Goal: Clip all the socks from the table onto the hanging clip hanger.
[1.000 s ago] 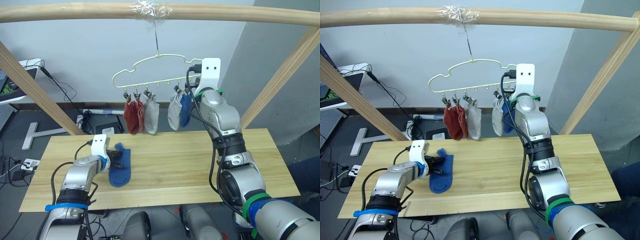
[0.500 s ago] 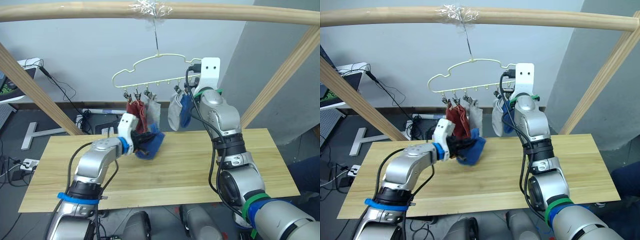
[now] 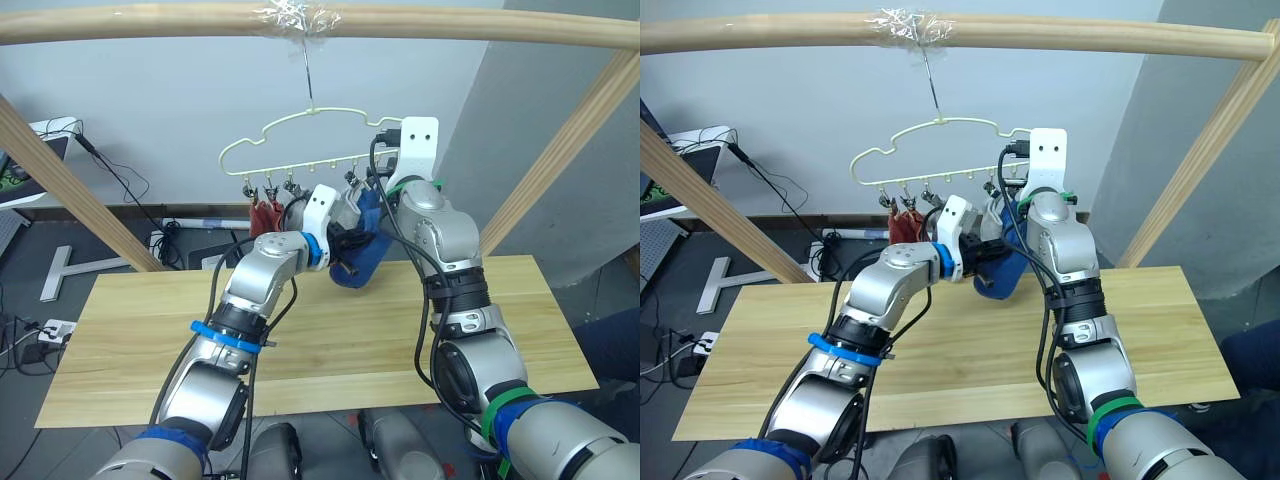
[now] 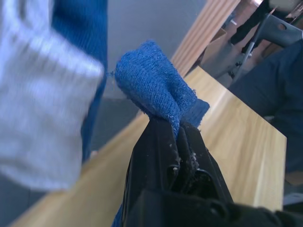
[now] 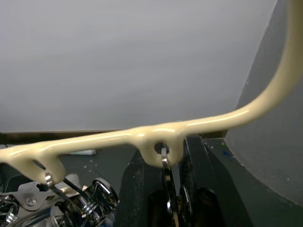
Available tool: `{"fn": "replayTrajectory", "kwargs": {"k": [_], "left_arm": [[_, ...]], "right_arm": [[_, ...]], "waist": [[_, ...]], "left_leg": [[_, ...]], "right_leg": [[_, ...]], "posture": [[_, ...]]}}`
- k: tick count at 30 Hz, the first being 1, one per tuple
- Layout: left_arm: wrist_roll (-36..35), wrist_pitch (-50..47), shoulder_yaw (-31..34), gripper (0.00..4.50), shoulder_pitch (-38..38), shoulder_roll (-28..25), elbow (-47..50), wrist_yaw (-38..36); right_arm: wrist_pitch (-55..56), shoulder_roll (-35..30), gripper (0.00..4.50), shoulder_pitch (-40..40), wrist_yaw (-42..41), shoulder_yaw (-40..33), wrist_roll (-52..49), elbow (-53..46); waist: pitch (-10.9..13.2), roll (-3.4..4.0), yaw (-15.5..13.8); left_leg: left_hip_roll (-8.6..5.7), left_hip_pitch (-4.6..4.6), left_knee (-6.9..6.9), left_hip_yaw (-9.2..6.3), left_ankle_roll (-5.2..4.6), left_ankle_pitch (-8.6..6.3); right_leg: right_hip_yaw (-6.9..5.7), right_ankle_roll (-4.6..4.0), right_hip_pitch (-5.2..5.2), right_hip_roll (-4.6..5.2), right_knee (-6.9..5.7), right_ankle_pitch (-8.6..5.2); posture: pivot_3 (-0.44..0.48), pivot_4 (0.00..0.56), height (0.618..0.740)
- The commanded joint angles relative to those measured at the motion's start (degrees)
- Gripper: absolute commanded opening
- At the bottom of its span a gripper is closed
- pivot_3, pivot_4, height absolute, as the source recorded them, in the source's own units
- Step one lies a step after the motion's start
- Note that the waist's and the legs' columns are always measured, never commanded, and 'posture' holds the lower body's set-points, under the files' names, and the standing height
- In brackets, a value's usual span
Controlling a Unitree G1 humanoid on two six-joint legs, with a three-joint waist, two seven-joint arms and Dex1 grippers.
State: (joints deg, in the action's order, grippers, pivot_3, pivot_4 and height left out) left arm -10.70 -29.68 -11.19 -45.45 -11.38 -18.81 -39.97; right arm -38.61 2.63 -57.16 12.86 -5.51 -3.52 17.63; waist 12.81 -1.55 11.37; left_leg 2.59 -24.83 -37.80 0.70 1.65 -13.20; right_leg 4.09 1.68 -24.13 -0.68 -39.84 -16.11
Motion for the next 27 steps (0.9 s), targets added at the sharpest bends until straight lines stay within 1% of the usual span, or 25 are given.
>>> {"fn": "replayTrajectory", "kwargs": {"k": [1,6,11,16,27], "left_arm": [[1.89,5.55,0.22,0.02,-3.95,2.20,-7.09,1.13],[3.38,10.79,0.94,0.02,-8.41,5.37,-16.45,2.01],[3.50,14.14,2.24,0.02,-11.53,7.19,-21.95,2.50],[3.30,14.30,3.15,0.02,-12.81,7.69,-21.93,2.05],[1.99,11.20,5.03,0.02,-12.89,7.65,-17.01,1.50]], "right_arm": [[0.10,0.11,0.04,-2.11,0.33,-0.30,-0.08,-3.28],[0.27,0.15,0.04,-2.21,0.37,-0.39,-0.04,-3.18],[0.27,0.32,0.04,-2.18,0.51,-0.40,-0.04,-3.32],[0.08,0.33,0.04,-1.99,0.55,-0.40,-0.02,-3.66],[0.12,0.40,0.04,-1.83,0.38,-0.35,-0.07,-3.56]], "waist": [[0.00,0.00,-0.03],[0.00,0.00,-0.04],[0.00,0.00,0.01],[0.00,0.00,0.17],[0.00,0.00,0.12]], "left_leg": [[0.00,0.00,0.00,0.00,0.00,0.00],[0.00,-0.01,0.01,0.01,0.00,0.00],[0.00,-0.03,0.01,0.06,0.00,0.00],[0.01,-0.03,0.01,0.07,0.00,0.00],[0.00,-0.03,0.01,0.07,0.00,0.00]], "right_leg": [[0.00,0.00,0.00,0.00,0.01,0.00],[0.00,0.04,-0.01,0.00,0.02,-0.02],[-0.01,0.06,-0.01,0.00,0.07,-0.03],[-0.01,0.07,-0.02,0.00,0.06,-0.04],[-0.02,0.08,-0.02,0.00,0.06,-0.04]], "posture": [[-0.254,0.192,0.740],[-0.257,0.191,0.740],[-0.267,0.189,0.740],[-0.263,0.190,0.740],[-0.254,0.193,0.740]]}}
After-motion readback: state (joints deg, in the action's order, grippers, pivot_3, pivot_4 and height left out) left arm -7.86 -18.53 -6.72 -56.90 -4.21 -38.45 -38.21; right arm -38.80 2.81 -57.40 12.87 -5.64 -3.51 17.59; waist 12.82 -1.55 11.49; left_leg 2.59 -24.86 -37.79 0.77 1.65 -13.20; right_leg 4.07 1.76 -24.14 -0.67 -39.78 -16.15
